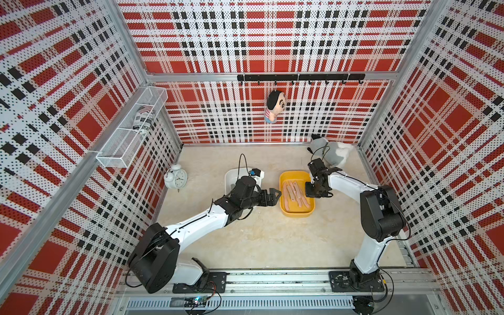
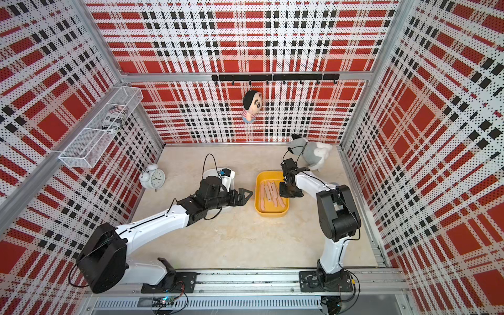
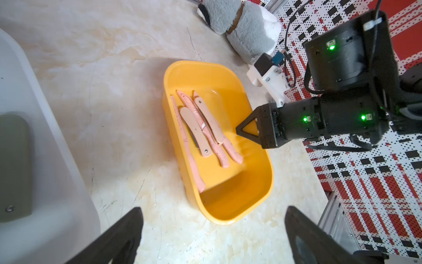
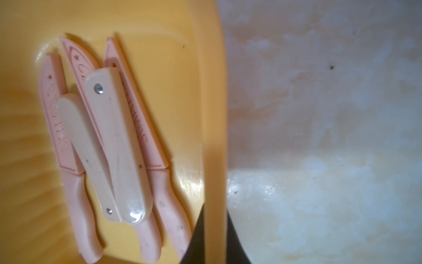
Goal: Place the fruit knives into the storage box by color
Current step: Move the storage box to the center of the board.
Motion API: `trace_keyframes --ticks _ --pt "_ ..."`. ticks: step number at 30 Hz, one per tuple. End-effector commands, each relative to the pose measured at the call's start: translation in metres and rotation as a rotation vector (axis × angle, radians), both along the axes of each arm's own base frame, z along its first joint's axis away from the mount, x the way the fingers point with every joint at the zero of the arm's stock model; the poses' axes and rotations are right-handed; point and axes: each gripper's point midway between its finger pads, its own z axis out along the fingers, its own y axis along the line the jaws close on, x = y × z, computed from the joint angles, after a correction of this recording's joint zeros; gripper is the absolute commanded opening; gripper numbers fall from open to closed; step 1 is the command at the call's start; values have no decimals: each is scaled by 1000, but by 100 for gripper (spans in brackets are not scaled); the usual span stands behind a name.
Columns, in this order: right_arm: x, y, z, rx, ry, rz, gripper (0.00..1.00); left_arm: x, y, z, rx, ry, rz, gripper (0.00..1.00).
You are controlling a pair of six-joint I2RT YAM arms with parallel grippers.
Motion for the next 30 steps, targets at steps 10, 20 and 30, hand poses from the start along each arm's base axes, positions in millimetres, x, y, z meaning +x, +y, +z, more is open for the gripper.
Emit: trace_keyframes --ticks 10,20,30 --pt "8 -6 41 1 -84 -1 54 17 41 8 77 -23 150 98" --pt "29 41 148 104 -325 31 59 61 173 47 233 -51 531 98" --pt "24 179 137 316 -289 237 59 81 265 8 245 80 757 98"
